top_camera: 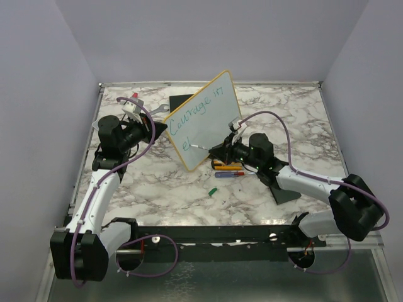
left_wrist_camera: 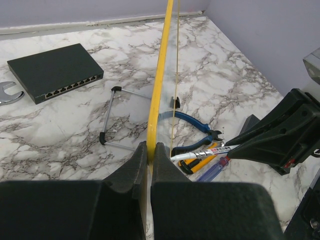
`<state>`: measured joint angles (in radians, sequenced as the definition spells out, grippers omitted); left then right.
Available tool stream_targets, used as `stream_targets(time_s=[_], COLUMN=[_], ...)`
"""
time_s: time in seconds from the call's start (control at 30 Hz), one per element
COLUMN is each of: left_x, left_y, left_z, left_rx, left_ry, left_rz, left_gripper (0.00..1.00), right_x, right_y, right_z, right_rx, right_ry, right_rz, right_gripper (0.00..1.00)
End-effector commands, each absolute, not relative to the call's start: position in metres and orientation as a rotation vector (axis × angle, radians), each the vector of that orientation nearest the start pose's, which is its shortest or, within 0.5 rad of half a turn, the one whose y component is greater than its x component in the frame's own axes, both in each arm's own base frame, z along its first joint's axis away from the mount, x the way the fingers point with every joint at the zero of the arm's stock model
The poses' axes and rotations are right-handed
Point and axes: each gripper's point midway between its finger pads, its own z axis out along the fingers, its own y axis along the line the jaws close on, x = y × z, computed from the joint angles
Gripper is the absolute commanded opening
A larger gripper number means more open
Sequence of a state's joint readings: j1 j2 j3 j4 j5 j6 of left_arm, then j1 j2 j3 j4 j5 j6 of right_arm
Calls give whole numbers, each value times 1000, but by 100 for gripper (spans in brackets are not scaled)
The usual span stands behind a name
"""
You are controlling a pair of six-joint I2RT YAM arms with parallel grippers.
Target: Write a sentence on the whiteboard
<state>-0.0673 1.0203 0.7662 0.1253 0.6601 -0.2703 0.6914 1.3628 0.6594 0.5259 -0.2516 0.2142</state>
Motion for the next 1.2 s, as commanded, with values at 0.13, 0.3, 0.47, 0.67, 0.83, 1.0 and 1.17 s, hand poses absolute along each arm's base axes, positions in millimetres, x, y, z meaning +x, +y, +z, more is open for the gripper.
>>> stream_targets(time_s=[0.13,0.3,0.47,0.67,0.83,1.0,1.17], left_x=[323,323,322,322,322,322,322], left_y=[-140,-141,-141,-140,-140,-141,-141], left_z=[274,274,274,275,275,275,275], left_rx=[354,355,355,353,355,356,356], left_ry=[1679,1680,1679,1677,1676,1674,1677], left_rz=[-806,-807,-807,-804,-806,-805,-806], left_gripper=[0,0,0,0,0,0,0], right_x=[299,303,308,312,313,309,299], right_y=[297,297,298,302,302,299,289], right_z=[166,181,202,218,220,217,219], right_rx=[-562,-535,-519,-526,-528,-534,-524], right_ry=[1759,1725,1675,1635,1628,1637,1639], right_rz=[802,799,798,800,796,797,789], right_gripper=[1,1,1,0,0,1,0])
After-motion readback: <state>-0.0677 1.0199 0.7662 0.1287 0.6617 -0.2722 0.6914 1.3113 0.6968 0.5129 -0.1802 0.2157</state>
